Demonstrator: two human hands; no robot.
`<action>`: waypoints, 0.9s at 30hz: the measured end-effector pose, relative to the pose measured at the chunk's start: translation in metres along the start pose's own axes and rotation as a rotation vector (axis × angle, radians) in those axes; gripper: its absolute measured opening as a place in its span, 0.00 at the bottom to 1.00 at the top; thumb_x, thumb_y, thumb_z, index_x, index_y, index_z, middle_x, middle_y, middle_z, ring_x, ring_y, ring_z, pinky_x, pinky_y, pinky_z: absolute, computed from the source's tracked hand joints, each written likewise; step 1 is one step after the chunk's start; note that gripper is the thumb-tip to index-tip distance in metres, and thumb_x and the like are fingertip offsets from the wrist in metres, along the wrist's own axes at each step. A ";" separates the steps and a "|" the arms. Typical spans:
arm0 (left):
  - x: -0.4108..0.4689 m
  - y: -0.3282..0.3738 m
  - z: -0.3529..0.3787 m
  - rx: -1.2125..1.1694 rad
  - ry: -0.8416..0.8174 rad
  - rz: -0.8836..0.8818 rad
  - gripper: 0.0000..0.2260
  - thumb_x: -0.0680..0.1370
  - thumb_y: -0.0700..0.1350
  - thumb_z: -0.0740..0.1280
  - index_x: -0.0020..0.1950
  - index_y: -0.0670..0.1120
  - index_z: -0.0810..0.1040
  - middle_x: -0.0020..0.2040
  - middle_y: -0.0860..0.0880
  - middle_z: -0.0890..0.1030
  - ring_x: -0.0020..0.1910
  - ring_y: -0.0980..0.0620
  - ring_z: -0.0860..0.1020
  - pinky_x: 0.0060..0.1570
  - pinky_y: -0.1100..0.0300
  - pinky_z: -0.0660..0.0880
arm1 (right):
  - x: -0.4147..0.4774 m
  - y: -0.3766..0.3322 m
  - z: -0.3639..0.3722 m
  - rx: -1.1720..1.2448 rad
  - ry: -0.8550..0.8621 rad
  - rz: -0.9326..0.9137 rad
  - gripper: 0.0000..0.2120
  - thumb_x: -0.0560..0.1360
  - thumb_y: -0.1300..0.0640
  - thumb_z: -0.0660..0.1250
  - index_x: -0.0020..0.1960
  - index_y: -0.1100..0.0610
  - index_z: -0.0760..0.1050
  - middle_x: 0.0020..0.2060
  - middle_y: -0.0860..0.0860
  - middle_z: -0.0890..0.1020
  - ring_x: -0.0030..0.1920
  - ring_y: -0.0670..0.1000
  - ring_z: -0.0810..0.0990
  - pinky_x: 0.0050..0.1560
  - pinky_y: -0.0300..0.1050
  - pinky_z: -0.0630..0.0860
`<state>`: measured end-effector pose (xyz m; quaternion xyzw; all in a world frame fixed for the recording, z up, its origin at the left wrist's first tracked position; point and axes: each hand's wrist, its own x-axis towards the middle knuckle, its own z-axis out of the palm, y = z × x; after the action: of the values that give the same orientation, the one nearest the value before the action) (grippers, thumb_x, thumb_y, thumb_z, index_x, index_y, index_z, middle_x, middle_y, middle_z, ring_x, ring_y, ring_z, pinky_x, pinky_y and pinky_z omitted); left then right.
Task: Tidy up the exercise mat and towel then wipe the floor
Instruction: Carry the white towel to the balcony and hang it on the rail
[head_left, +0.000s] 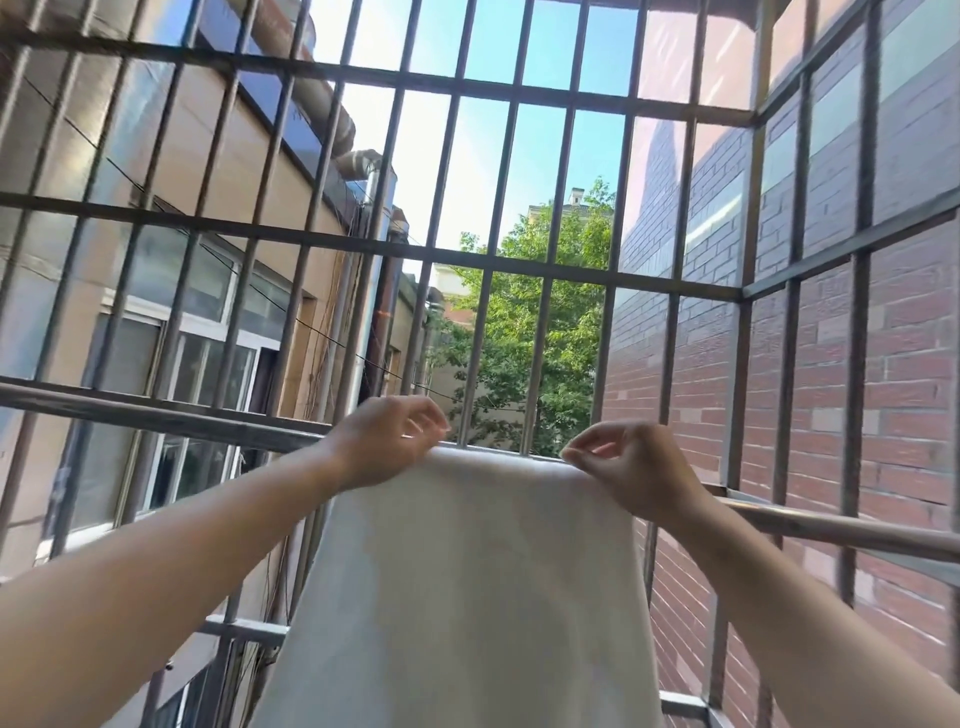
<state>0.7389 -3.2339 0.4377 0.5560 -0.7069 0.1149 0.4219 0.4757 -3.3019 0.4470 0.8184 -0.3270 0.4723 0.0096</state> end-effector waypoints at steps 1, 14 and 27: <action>-0.001 0.009 0.008 -0.017 -0.039 0.029 0.03 0.76 0.49 0.66 0.49 0.53 0.78 0.45 0.56 0.80 0.48 0.56 0.79 0.51 0.58 0.77 | -0.002 0.001 0.000 -0.009 -0.024 0.002 0.02 0.68 0.52 0.75 0.40 0.50 0.83 0.34 0.44 0.83 0.38 0.42 0.81 0.36 0.33 0.75; 0.015 0.043 0.049 -0.099 0.119 0.071 0.03 0.72 0.50 0.72 0.44 0.52 0.84 0.41 0.58 0.80 0.42 0.60 0.77 0.45 0.65 0.71 | -0.026 0.016 -0.024 -0.158 -0.103 -0.041 0.15 0.68 0.45 0.73 0.47 0.54 0.81 0.40 0.46 0.80 0.41 0.44 0.77 0.34 0.31 0.67; 0.033 0.017 0.026 -0.100 0.208 0.015 0.01 0.72 0.51 0.71 0.43 0.56 0.81 0.43 0.54 0.82 0.38 0.59 0.76 0.41 0.62 0.69 | 0.006 0.000 0.002 0.082 0.093 0.024 0.05 0.69 0.58 0.73 0.45 0.56 0.83 0.35 0.47 0.81 0.34 0.43 0.78 0.33 0.29 0.74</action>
<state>0.7104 -3.2671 0.4511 0.5138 -0.6684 0.1396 0.5194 0.4793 -3.3052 0.4506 0.7914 -0.3164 0.5229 -0.0143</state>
